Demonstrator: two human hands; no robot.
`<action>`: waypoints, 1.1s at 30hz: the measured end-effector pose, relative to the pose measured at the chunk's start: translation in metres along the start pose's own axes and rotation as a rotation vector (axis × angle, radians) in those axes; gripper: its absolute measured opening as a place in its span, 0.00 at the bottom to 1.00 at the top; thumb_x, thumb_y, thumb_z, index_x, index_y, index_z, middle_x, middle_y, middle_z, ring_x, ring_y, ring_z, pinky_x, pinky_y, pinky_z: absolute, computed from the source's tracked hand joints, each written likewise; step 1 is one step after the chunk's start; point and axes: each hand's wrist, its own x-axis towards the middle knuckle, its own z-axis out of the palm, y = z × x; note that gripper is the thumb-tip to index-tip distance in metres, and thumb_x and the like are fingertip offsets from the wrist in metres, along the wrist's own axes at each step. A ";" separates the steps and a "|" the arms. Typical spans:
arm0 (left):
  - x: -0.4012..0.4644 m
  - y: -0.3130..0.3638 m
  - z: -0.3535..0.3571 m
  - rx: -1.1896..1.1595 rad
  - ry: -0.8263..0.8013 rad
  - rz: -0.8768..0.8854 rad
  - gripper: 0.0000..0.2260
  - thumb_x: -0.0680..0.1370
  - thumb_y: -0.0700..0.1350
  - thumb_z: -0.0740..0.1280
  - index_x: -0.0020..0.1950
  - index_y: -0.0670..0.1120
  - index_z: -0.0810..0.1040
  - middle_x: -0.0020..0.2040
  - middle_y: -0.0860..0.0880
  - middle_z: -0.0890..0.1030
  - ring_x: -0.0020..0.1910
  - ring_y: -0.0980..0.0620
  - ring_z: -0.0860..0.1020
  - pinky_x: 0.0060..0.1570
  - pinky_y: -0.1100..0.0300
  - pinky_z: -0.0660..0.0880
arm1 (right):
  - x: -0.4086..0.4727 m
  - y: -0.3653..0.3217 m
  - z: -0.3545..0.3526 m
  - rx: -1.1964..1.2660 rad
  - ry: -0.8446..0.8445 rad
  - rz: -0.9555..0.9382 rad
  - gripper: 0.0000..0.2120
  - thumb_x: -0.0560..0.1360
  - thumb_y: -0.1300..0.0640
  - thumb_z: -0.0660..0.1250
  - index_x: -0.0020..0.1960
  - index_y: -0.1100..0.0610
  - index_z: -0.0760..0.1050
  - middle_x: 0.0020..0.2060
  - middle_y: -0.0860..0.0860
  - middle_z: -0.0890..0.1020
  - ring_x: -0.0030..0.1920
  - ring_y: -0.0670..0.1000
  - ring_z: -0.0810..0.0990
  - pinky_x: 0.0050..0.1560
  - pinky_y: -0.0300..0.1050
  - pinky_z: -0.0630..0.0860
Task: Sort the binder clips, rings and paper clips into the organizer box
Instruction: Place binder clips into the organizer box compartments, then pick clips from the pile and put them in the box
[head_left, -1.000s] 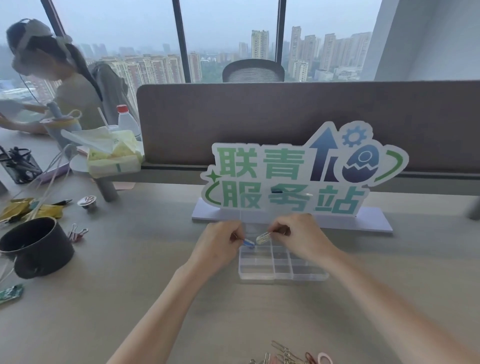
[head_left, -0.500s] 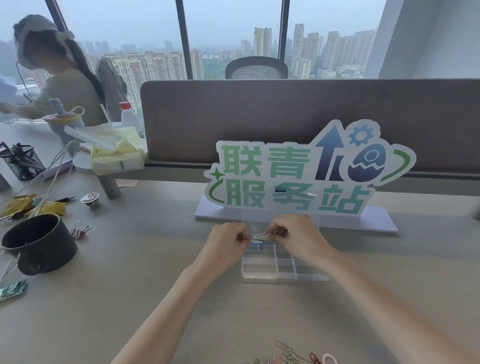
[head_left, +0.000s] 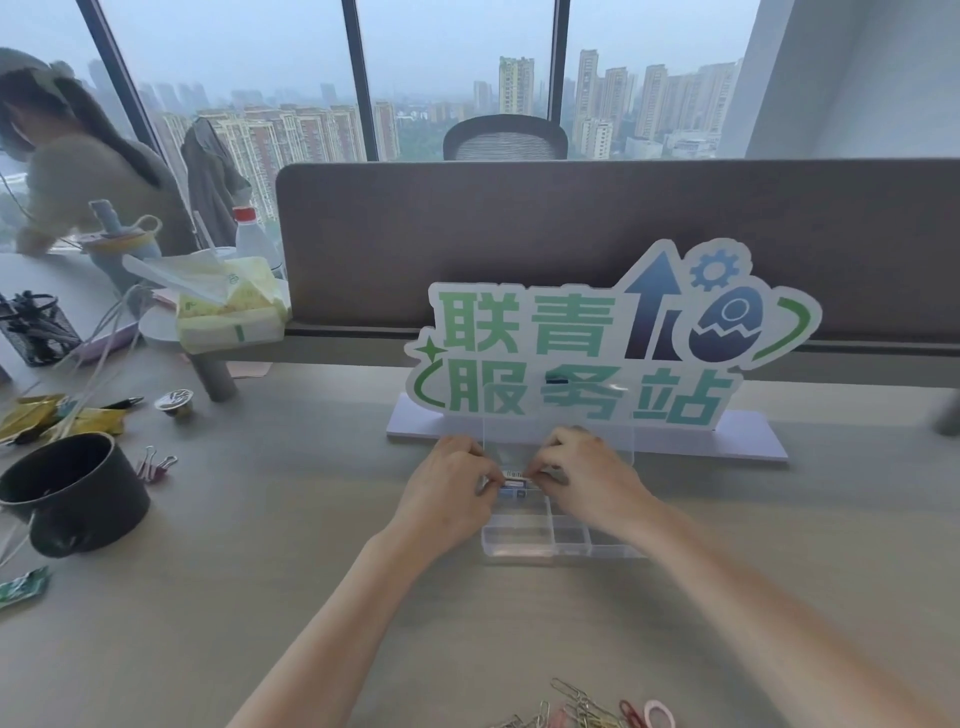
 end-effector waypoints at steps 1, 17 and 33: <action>0.000 0.000 -0.001 -0.005 -0.002 -0.001 0.07 0.77 0.46 0.67 0.52 0.51 0.84 0.50 0.52 0.76 0.54 0.53 0.72 0.53 0.59 0.72 | 0.000 0.000 0.000 0.002 -0.011 0.006 0.07 0.77 0.53 0.68 0.53 0.47 0.83 0.46 0.44 0.76 0.50 0.47 0.73 0.49 0.44 0.74; -0.006 0.007 -0.006 -0.015 0.014 0.053 0.05 0.76 0.45 0.68 0.50 0.49 0.83 0.49 0.50 0.79 0.53 0.51 0.73 0.50 0.61 0.69 | -0.041 0.005 -0.018 0.158 0.104 0.045 0.09 0.76 0.60 0.68 0.53 0.51 0.84 0.46 0.43 0.80 0.43 0.37 0.76 0.48 0.32 0.70; -0.120 0.088 -0.047 -0.155 -0.353 0.251 0.03 0.75 0.46 0.70 0.48 0.50 0.84 0.43 0.57 0.83 0.40 0.63 0.78 0.41 0.77 0.69 | -0.174 -0.022 -0.055 0.108 -0.179 0.045 0.07 0.76 0.56 0.70 0.53 0.50 0.84 0.44 0.40 0.83 0.38 0.32 0.76 0.41 0.26 0.69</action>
